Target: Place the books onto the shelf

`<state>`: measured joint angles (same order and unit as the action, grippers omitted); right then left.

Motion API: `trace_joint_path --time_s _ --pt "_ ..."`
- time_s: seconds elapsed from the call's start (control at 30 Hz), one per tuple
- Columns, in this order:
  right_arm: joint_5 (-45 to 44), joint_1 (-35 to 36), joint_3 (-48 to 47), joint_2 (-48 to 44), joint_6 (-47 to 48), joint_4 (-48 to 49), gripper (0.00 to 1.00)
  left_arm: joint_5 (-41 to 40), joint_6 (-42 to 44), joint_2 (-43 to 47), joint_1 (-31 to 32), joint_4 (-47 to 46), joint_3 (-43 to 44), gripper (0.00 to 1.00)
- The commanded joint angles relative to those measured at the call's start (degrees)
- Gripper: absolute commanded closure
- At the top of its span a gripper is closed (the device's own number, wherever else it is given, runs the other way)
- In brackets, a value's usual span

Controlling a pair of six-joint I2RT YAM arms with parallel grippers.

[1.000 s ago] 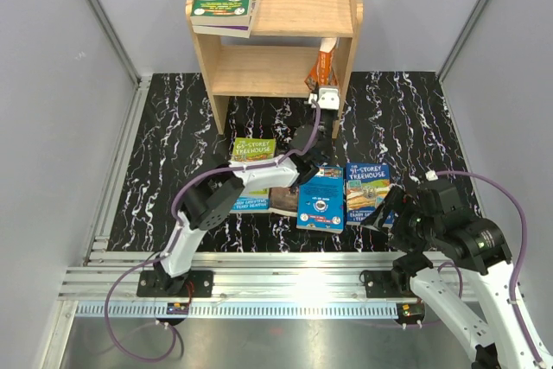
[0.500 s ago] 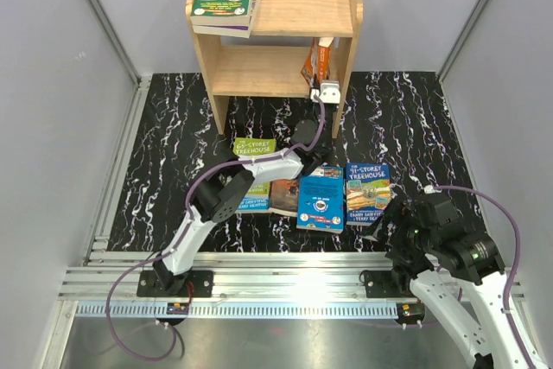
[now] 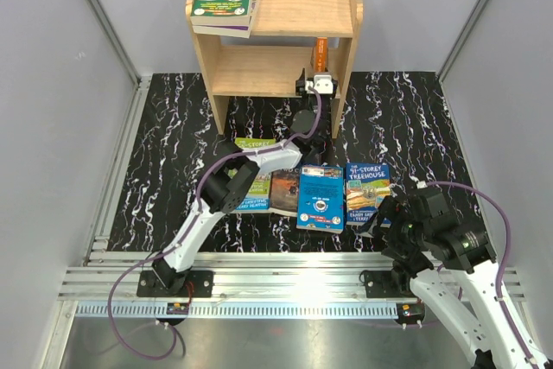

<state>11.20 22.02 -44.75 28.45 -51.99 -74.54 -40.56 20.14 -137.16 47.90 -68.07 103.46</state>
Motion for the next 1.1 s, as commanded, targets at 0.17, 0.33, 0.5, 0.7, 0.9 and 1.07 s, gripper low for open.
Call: trace_joint_path --time_s 0.17,0.33,0.5,0.7,0.9,1.07 --pt "0.4 0.3 0.1 0.1 0.7 2.2 0.0 -1.3 -1.4 6.1 2.0 -6.4 -10.4 0.08" --pt "0.4 0.3 -0.8 -0.6 0.9 1.7 0.0 -5.0 1.3 12.0 5.2 -8.7 -17.0 0.01" --pt "-0.2 0.2 -2.0 -1.7 0.9 0.5 0.0 -9.5 -1.8 21.3 8.7 -6.7 -29.5 0.01" --pt "0.5 0.3 -0.1 0.8 0.8 7.5 0.0 -7.1 -29.4 40.7 13.5 25.1 -41.4 0.01" --pt "5.1 0.2 2.7 20.6 2.1 25.3 0.0 32.6 -55.7 53.3 5.2 55.8 -48.2 0.01" --pt "2.2 0.1 -0.5 36.7 5.1 34.4 0.0 43.2 -57.5 50.4 4.5 61.7 -50.4 0.01"
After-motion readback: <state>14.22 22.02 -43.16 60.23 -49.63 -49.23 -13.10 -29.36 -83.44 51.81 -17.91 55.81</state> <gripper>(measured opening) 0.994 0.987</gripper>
